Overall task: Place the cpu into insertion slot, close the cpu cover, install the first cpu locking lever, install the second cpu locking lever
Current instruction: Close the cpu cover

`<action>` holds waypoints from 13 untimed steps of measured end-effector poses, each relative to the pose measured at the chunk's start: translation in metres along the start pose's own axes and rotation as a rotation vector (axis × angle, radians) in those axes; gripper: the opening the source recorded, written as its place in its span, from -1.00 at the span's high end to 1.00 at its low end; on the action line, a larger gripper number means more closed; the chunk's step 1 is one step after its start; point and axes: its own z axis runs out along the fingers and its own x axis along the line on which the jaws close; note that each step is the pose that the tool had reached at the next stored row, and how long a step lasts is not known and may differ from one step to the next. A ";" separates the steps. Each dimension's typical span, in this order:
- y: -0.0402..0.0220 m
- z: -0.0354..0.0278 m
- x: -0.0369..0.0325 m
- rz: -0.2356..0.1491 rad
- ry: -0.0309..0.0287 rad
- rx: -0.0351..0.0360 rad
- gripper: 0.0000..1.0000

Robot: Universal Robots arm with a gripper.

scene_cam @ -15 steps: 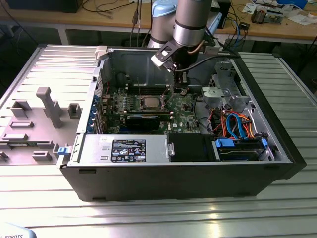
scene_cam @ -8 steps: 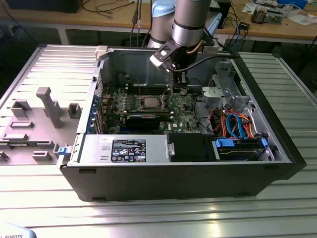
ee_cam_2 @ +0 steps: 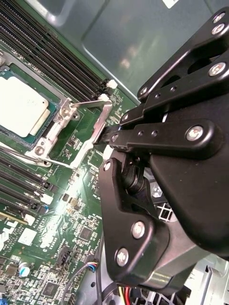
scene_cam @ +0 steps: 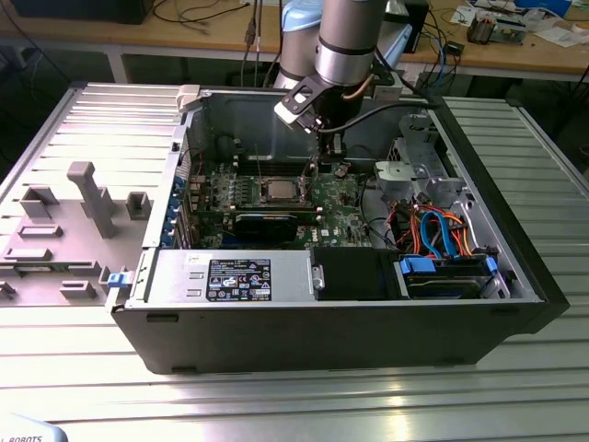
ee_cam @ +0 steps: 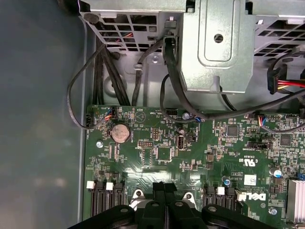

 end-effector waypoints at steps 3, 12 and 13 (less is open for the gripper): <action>-0.0035 0.0000 0.0001 0.000 0.0000 0.0000 0.79; -0.0127 0.0000 0.0006 0.000 0.0000 0.0000 0.79; -0.0136 0.0000 0.0006 0.000 -0.0001 0.0000 0.79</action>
